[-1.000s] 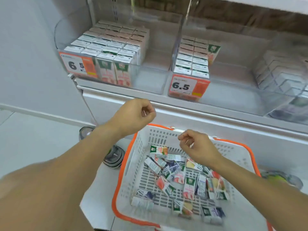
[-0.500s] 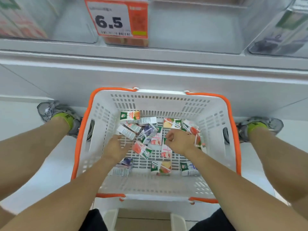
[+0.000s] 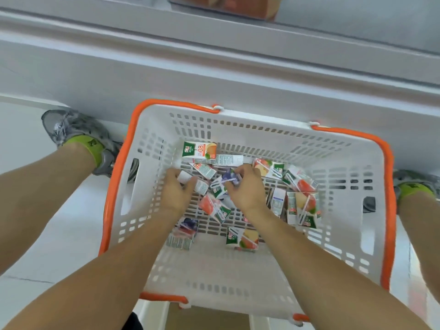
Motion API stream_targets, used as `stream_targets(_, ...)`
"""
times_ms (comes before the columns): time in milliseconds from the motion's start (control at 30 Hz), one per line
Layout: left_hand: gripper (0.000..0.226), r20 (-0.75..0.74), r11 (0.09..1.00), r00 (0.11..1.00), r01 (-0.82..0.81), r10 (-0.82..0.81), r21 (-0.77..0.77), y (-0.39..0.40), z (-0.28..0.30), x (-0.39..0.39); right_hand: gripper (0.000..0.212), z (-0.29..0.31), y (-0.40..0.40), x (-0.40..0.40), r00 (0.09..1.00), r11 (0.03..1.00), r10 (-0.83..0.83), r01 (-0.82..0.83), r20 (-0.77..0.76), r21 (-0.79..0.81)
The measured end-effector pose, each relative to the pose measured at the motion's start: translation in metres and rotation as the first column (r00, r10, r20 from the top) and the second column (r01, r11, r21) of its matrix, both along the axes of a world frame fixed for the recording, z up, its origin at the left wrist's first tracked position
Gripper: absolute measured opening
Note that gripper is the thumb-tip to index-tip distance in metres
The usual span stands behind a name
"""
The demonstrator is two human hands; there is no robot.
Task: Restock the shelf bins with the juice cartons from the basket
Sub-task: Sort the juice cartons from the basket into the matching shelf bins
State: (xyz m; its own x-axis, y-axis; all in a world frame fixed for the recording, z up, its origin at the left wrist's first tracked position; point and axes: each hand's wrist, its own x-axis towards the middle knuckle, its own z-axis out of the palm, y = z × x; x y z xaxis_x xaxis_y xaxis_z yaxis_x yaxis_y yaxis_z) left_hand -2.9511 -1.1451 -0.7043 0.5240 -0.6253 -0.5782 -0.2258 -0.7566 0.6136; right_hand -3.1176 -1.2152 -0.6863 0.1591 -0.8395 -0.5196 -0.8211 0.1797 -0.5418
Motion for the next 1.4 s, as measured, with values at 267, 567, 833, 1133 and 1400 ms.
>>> stream_targets(267,0.033,-0.082,0.992,0.989,-0.121,0.123,0.019,0.003,0.017,-0.001,0.058,0.025,0.002,-0.019,0.989,0.958,0.144,-0.131,-0.036,0.254)
stream_targets(567,0.049,-0.293,0.999,0.956,0.032,-0.020,0.036,-0.004,0.091,0.000,0.049,0.097,-0.008,-0.042,0.995,0.946,0.100,-0.098,0.009,0.309)
stream_targets(833,0.022,-0.366,0.945,0.879,0.328,-0.306,-0.003,-0.032,0.230,0.004,0.013,0.204,-0.038,-0.066,0.898,0.860,-0.250,0.033,0.363,0.509)
stream_targets(1133,0.021,-0.455,0.886,0.765,0.439,-0.455,-0.147,-0.034,0.315,0.002,0.060,0.240,-0.010,-0.085,0.698,0.793,-0.268,-0.232,0.664,0.563)
stream_targets(1400,0.060,-0.216,0.896,0.896,0.312,-0.388,-0.315,-0.045,0.315,-0.052,0.038,0.284,-0.015,-0.099,0.645,0.916,-0.228,-0.112,0.729,0.385)
